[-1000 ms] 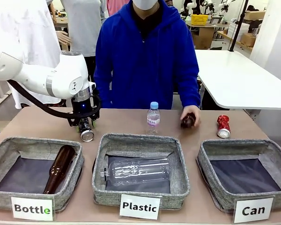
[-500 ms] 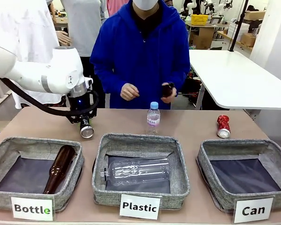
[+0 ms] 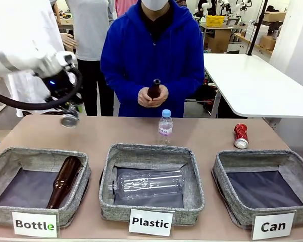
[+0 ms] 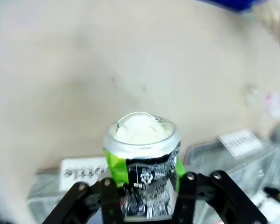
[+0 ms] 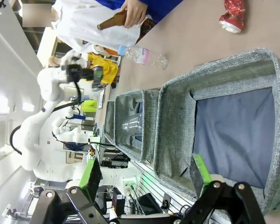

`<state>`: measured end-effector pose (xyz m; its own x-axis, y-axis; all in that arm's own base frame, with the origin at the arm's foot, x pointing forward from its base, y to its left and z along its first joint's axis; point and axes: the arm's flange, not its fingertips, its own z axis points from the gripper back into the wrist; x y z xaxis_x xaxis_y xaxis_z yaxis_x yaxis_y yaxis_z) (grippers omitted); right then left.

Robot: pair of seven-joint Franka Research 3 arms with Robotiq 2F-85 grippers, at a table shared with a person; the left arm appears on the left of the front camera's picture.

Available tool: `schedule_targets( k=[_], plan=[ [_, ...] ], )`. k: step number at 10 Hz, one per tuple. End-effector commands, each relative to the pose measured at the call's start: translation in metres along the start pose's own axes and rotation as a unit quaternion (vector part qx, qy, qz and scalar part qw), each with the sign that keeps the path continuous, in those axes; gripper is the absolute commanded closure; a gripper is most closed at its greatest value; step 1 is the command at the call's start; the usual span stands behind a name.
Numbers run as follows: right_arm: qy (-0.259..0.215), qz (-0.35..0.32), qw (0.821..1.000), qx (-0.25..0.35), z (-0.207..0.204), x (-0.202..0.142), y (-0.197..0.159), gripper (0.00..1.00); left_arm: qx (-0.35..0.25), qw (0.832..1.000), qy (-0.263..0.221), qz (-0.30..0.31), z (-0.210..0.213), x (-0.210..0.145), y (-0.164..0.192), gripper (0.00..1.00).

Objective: Sort the can waste into the basket.
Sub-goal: Pick up the can waste from the table and place it in the right Fabric basket.

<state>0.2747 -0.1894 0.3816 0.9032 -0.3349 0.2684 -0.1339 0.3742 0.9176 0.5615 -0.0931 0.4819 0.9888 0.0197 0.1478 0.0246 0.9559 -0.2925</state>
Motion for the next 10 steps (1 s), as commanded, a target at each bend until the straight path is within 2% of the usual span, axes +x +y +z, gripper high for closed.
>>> schedule_targets(
  k=[1,3,4,5,6,7,9,10],
  plan=[
    [-0.009,0.012,1.0,0.01,-0.001,0.003,0.0,0.0,-0.029,0.99,0.01,-0.138,0.049,-0.056,0.03,1.0],
    [-0.009,0.012,1.0,0.01,-0.001,0.003,0.0,0.0,-0.034,0.959,0.005,-0.283,0.075,-0.102,0.055,1.0],
    [-0.009,0.012,1.0,0.01,-0.001,0.003,0.0,0.0,-0.04,0.943,0.001,-0.33,0.084,-0.119,0.073,1.0],
    [-0.009,0.012,1.0,0.01,-0.001,0.003,0.0,0.0,-0.052,0.942,-0.01,-0.33,0.09,-0.123,0.087,1.0],
    [-0.009,0.012,1.0,0.01,-0.001,0.003,0.0,0.0,-0.046,0.951,-0.009,-0.304,0.095,-0.123,0.094,1.0],
    [-0.009,0.012,1.0,0.01,-0.001,0.003,0.0,0.0,-0.065,0.953,-0.022,-0.294,0.125,-0.134,0.116,1.0],
    [-0.009,0.012,1.0,0.01,-0.001,0.003,0.0,0.0,-0.102,0.958,-0.077,-0.257,0.208,-0.176,0.189,1.0],
    [-0.009,0.012,1.0,0.01,-0.001,0.003,0.0,0.0,-0.129,0.958,-0.103,-0.234,0.229,-0.199,0.218,1.0]
  ],
)
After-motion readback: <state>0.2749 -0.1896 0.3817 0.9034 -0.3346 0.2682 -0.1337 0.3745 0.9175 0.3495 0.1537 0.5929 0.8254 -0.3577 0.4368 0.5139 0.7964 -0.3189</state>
